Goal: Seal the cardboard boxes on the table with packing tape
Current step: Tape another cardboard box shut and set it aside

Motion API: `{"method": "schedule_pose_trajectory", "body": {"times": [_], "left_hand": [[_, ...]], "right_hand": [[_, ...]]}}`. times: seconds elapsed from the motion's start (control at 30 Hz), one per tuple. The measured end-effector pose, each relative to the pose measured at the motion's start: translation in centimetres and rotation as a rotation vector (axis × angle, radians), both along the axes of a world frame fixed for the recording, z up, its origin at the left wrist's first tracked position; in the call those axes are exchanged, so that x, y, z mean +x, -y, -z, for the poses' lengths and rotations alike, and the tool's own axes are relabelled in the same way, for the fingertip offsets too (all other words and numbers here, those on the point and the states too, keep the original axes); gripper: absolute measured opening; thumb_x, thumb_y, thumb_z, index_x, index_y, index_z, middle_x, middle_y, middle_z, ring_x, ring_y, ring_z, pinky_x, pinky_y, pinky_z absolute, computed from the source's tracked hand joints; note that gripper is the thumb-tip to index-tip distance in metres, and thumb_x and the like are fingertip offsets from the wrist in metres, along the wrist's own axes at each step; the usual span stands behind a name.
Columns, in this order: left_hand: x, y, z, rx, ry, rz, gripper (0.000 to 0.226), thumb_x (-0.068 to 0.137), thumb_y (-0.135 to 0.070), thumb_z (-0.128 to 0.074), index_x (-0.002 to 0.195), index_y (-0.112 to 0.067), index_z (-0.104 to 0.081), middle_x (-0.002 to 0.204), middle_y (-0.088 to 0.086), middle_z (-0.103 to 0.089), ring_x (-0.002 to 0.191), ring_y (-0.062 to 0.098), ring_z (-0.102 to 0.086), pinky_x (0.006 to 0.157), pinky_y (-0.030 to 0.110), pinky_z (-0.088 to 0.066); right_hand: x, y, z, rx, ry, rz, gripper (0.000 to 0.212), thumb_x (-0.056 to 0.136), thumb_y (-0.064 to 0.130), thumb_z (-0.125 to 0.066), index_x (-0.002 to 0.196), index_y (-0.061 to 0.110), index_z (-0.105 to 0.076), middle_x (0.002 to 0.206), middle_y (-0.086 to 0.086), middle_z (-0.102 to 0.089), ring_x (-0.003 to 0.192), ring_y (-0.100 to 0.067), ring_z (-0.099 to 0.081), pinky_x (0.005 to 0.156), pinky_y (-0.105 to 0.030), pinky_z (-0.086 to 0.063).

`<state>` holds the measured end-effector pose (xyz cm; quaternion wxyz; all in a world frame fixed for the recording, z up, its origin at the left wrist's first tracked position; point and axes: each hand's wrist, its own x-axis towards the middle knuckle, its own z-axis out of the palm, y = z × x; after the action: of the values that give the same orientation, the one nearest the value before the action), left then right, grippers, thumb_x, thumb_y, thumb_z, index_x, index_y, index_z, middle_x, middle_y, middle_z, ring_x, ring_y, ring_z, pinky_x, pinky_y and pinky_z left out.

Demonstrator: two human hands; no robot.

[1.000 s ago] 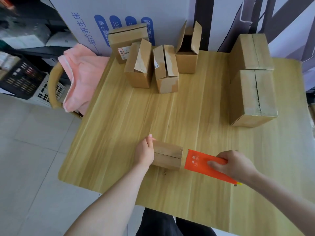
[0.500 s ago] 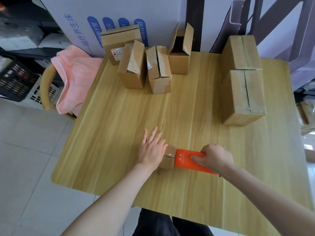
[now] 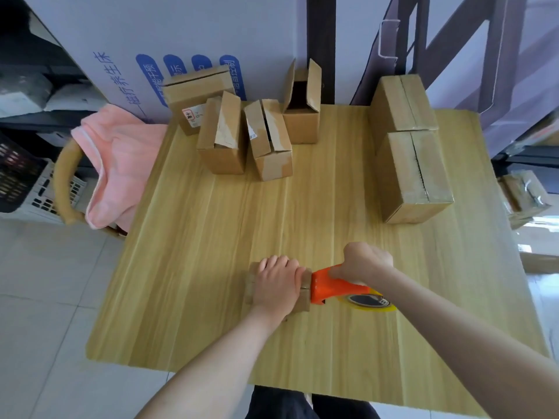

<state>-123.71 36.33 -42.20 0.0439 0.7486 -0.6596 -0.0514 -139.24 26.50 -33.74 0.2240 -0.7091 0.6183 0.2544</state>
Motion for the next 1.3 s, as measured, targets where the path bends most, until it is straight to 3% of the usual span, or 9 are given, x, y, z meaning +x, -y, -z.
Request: {"method": "schedule_pose_trajectory", "body": {"times": [0.27, 0.43, 0.6, 0.77, 0.83, 0.93, 1.03, 1.2, 1.3], "left_hand": [[0.6, -0.2, 0.2, 0.023, -0.115, 0.031, 0.043, 0.098, -0.05, -0.023, 0.079, -0.029, -0.055, 0.08, -0.013, -0.057, 0.082, 0.013, -0.052, 0.085, 0.033, -0.042], [1.0, -0.4, 0.1, 0.086, -0.133, 0.054, 0.049, 0.081, -0.066, -0.031, 0.099, -0.03, -0.059, 0.099, -0.012, -0.06, 0.1, 0.016, -0.051, 0.099, 0.033, -0.032], [-0.5, -1.1, -1.2, 0.196, -0.173, -0.316, 0.057, 0.087, -0.067, -0.033, 0.12, -0.028, -0.057, 0.12, -0.005, -0.061, 0.117, 0.019, -0.049, 0.103, 0.037, -0.03], [-0.9, -0.4, -4.7, 0.162, -0.74, -0.612, 0.045, 0.089, -0.042, -0.055, 0.129, -0.02, -0.055, 0.132, -0.001, -0.056, 0.124, 0.021, -0.046, 0.105, 0.036, -0.031], [-0.3, 0.1, -7.6, 0.068, -1.029, -0.592, 0.034, 0.092, -0.032, -0.056, 0.121, -0.016, -0.062, 0.124, -0.001, -0.063, 0.113, 0.015, -0.056, 0.093, 0.029, -0.042], [1.0, 0.4, -13.0, 0.201, -1.484, -0.491, 0.034, 0.096, -0.04, -0.051, 0.105, -0.014, -0.07, 0.101, 0.001, -0.073, 0.088, 0.011, -0.068, 0.076, 0.025, -0.05], [2.4, 0.4, -16.7, 0.346, -1.58, -0.286, 0.042, 0.095, -0.047, -0.049, 0.1, -0.014, -0.073, 0.096, 0.004, -0.074, 0.084, 0.015, -0.069, 0.075, 0.029, -0.053], [3.6, 0.1, -19.7, 0.3, -1.64, -0.174, 0.026, 0.093, -0.03, -0.057, 0.097, -0.011, -0.074, 0.093, 0.006, -0.073, 0.085, 0.013, -0.066, 0.076, 0.027, -0.05], [4.0, -0.1, -20.3, 0.272, -1.623, -0.146, 0.018, 0.093, -0.019, -0.059, 0.095, -0.01, -0.074, 0.086, 0.004, -0.073, 0.081, 0.012, -0.066, 0.074, 0.023, -0.053]], "right_hand": [[-0.7, -0.3, 0.2, 0.065, 0.028, 0.144, 0.042, 0.076, 0.063, -0.059, 0.071, 0.022, -0.051, 0.069, 0.006, -0.058, 0.06, -0.013, -0.055, 0.048, -0.024, -0.036], [-4.4, -5.1, 0.5, -0.006, 0.157, 0.464, 0.052, 0.074, 0.066, -0.059, 0.065, 0.014, -0.056, 0.062, 0.002, -0.059, 0.056, -0.016, -0.057, 0.05, -0.025, -0.037], [-7.0, -9.8, -0.1, -0.258, 0.539, 0.746, 0.055, 0.082, 0.052, -0.066, 0.056, 0.004, -0.058, 0.044, -0.001, -0.053, 0.045, -0.023, -0.054, 0.046, -0.036, -0.044], [-6.3, -11.6, -3.6, -0.352, 1.022, 0.828, 0.027, 0.087, 0.027, -0.07, 0.062, 0.018, -0.072, 0.043, -0.008, -0.057, 0.034, -0.025, -0.055, 0.03, -0.029, -0.044], [-5.7, -11.8, -5.1, -0.375, 1.096, 0.797, 0.025, 0.088, 0.022, -0.07, 0.063, 0.018, -0.072, 0.046, -0.013, -0.059, 0.034, -0.029, -0.057, 0.029, -0.034, -0.046], [-4.6, -11.8, -6.9, -0.424, 1.157, 0.736, 0.026, 0.088, 0.018, -0.069, 0.062, 0.018, -0.071, 0.045, -0.009, -0.059, 0.035, -0.028, -0.057, 0.03, -0.033, -0.046], [-3.5, -11.7, -8.0, -0.455, 1.179, 0.681, 0.021, 0.088, 0.016, -0.069, 0.067, 0.017, -0.072, 0.049, -0.008, -0.06, 0.04, -0.025, -0.057, 0.036, -0.035, -0.046], [-2.2, -11.6, -8.5, -0.447, 1.183, 0.633, 0.016, 0.086, 0.015, -0.071, 0.071, 0.016, -0.074, 0.051, -0.007, -0.061, 0.045, -0.021, -0.055, 0.045, -0.04, -0.047], [-1.7, -11.6, -8.7, -0.465, 1.19, 0.623, 0.013, 0.086, 0.016, -0.071, 0.075, 0.01, -0.075, 0.058, -0.018, -0.062, 0.047, -0.024, -0.054, 0.044, -0.048, -0.047]]}}
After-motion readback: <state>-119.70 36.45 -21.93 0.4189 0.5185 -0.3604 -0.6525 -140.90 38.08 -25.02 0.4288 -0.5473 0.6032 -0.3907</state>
